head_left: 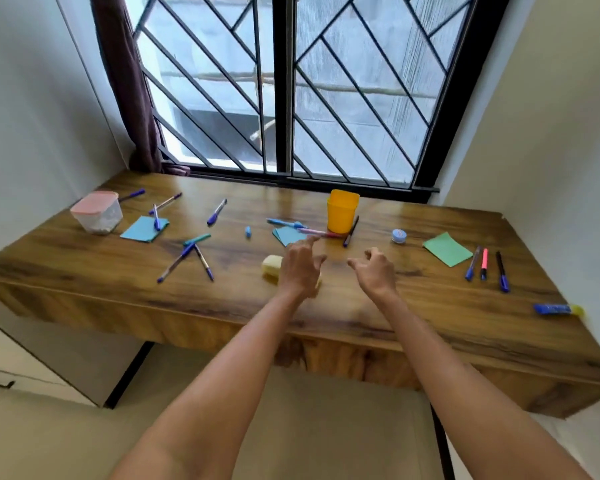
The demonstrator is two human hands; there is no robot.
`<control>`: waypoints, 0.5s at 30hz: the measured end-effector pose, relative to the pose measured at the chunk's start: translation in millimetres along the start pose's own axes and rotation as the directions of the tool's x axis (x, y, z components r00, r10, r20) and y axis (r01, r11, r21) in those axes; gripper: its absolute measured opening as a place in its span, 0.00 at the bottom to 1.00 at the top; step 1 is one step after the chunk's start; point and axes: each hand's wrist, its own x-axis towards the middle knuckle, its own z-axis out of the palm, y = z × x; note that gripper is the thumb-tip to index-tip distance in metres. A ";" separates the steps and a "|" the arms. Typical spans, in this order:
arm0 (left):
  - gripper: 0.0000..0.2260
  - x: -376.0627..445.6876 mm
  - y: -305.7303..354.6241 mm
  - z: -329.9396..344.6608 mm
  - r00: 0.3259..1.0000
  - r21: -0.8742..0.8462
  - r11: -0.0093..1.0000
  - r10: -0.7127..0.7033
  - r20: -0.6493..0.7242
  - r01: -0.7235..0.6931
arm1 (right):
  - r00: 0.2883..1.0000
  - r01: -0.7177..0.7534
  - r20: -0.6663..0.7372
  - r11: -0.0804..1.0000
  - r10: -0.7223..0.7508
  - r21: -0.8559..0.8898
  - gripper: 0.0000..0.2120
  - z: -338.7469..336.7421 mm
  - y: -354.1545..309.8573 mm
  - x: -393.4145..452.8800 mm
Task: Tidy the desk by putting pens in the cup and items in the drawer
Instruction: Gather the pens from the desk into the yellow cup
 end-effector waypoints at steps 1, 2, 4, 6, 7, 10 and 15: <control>0.19 11.7 -3.6 -5.8 1.000 -0.061 0.998 -0.026 -0.007 0.025 | 0.999 0.004 -0.033 0.999 -0.003 0.033 0.23 2.1 -9.6 8.2; 0.19 23.8 -7.5 -11.4 0.999 -0.109 0.993 -0.046 -0.002 0.046 | 0.998 0.009 -0.063 0.998 -0.006 0.057 0.21 5.8 -18.3 18.1; 0.19 45.3 -12.6 -18.1 0.997 -0.196 0.977 -0.078 0.014 0.079 | 0.994 0.018 -0.105 0.995 -0.008 0.099 0.18 14.4 -31.4 40.0; 0.19 64.1 -13.3 -19.1 0.996 -0.266 0.959 -0.090 0.027 0.094 | 0.993 0.020 -0.114 0.994 -0.007 0.110 0.18 21.5 -40.1 61.5; 0.20 74.6 -14.1 -16.4 0.996 -0.284 0.954 -0.084 0.042 0.093 | 0.994 0.018 -0.106 0.994 -0.006 0.111 0.20 24.7 -43.7 73.7; 0.25 107.3 -17.6 0.0 0.990 -0.267 0.959 -0.057 0.127 0.090 | 0.998 0.046 -0.052 0.997 -0.042 0.068 0.37 30.0 -49.2 108.6; 0.31 170.0 -29.6 30.8 0.978 -0.270 0.958 -0.037 0.207 0.093 | 0.993 0.114 0.059 0.982 -0.106 -0.150 0.56 39.5 -44.2 181.0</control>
